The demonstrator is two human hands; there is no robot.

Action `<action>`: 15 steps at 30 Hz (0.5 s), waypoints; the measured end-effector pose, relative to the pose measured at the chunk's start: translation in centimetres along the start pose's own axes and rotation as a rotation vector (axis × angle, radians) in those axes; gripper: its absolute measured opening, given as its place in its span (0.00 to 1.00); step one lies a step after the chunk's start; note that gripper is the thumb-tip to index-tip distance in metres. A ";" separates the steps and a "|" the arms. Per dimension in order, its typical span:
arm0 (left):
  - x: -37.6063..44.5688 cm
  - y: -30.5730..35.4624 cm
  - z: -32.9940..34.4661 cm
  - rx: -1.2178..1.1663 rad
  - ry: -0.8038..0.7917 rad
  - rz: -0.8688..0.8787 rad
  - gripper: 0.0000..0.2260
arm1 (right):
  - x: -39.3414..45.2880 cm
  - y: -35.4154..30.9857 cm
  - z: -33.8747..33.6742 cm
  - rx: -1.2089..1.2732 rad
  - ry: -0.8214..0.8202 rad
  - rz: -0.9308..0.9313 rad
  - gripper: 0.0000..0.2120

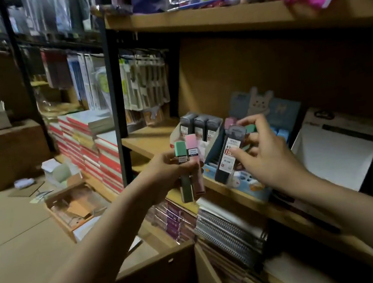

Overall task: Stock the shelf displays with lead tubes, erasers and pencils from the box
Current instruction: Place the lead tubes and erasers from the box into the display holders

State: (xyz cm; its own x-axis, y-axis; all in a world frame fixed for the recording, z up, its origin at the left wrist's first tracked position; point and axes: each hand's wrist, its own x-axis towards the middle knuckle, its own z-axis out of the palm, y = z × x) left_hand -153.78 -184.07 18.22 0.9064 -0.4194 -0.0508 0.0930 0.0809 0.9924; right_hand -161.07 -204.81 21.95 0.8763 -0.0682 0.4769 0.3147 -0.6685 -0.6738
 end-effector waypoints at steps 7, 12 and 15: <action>1.1 1.1 -3.4 -0.119 0.075 0.019 0.10 | 7.9 -2.0 1.8 -0.118 0.089 -0.141 0.19; 1.4 0.7 -5.4 -0.168 0.093 0.017 0.07 | 12.7 -3.2 5.5 -0.234 0.029 -0.218 0.19; 1.7 0.0 -5.7 -0.219 0.049 -0.001 0.08 | 14.7 -2.8 7.6 -0.296 -0.021 -0.243 0.18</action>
State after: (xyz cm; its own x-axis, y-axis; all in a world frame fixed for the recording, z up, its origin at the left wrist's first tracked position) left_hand -149.91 -179.57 17.52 0.9249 -0.3751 -0.0623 0.1760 0.2770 0.9446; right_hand -146.33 -198.30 26.56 0.7974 0.1322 0.5887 0.3980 -0.8486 -0.3486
